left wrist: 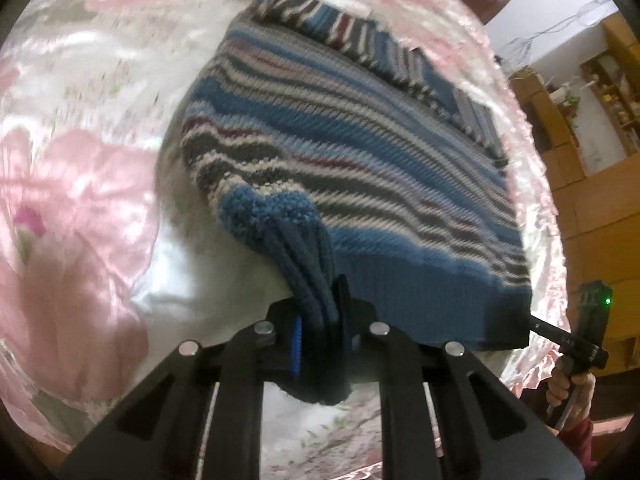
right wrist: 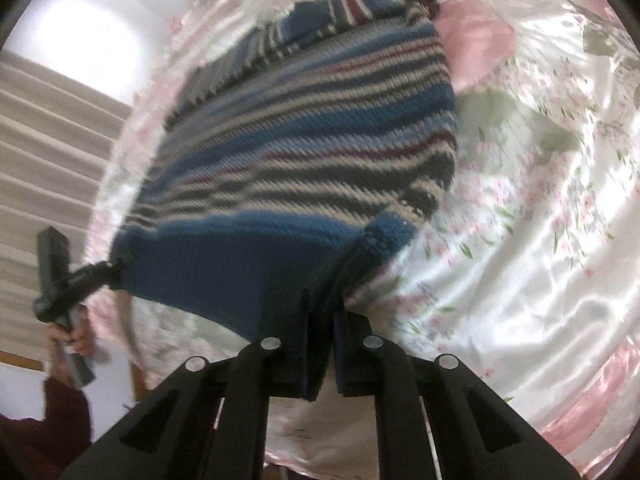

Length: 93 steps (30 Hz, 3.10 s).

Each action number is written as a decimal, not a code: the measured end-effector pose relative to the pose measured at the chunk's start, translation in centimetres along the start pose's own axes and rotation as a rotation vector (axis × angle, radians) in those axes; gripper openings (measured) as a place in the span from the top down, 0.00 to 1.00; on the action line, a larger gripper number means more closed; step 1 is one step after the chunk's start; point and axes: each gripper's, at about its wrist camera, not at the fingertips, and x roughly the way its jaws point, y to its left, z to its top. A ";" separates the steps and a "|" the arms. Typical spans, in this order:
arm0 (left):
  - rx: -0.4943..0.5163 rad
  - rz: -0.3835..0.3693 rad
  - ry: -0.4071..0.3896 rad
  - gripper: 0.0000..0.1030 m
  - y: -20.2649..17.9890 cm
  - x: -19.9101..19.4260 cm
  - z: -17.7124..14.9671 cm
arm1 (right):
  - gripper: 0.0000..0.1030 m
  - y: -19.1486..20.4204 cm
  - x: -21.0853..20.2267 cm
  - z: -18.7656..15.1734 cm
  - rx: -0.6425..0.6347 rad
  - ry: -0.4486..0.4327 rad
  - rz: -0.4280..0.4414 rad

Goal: Fold small clothes
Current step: 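Grasp the ribbed hem with both grippers and lift it toward the collar, then carry the held hem over the body toward the collar with both grippers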

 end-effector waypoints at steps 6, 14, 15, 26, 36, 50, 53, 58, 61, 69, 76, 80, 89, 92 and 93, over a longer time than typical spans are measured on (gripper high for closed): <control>0.023 -0.048 -0.050 0.88 -1.5 -1.2 3.0 | 0.91 0.8 -2.0 4.0 -0.001 -0.066 0.046; -0.018 -0.041 -0.103 0.88 -1.0 0.0 8.6 | 0.91 -0.5 -1.1 11.5 0.018 -0.083 0.032; -0.026 -0.033 -0.106 0.88 -0.8 0.6 9.4 | 0.91 -0.8 -0.7 12.1 0.030 -0.078 0.037; -0.123 -0.002 -0.050 0.88 1.5 7.0 14.5 | 0.91 -3.8 4.2 17.6 0.120 0.015 0.041; -0.176 -0.051 -0.004 0.63 2.7 7.3 15.6 | 0.68 -6.4 3.7 18.4 0.195 0.044 0.103; 0.046 0.117 -0.126 0.30 0.4 1.2 16.1 | 0.37 -3.2 -1.6 18.4 -0.065 -0.036 -0.099; 0.128 0.131 -0.085 0.29 -1.1 3.2 16.7 | 0.31 -2.4 -0.4 19.0 -0.091 -0.016 -0.086; 0.180 0.087 0.025 0.28 -2.1 7.2 18.6 | 0.26 -1.6 2.2 20.2 -0.131 0.026 -0.078; 0.147 0.071 0.069 0.28 -1.3 8.8 19.4 | 0.25 -1.6 3.6 21.0 -0.142 0.048 -0.076; 0.172 0.059 0.090 0.28 -1.5 9.7 19.5 | 0.23 -1.4 6.6 22.1 -0.197 0.110 -0.081; 0.277 0.126 0.107 0.52 -2.7 10.3 18.6 | 0.46 -0.5 8.6 21.5 -0.259 0.130 -0.112; 0.282 0.193 0.100 0.87 -2.6 10.3 18.3 | 0.86 -0.2 8.3 21.1 -0.257 0.125 -0.091; 0.229 0.107 0.041 0.93 -1.7 7.8 17.3 | 0.88 -1.0 5.9 20.9 -0.224 0.075 -0.047; 0.195 0.106 0.070 0.93 -0.6 9.0 17.3 | 0.88 -1.5 7.4 20.8 -0.200 0.097 -0.066; 0.187 0.102 0.073 0.92 -0.4 9.3 17.4 | 0.88 -1.7 7.6 20.7 -0.194 0.098 -0.065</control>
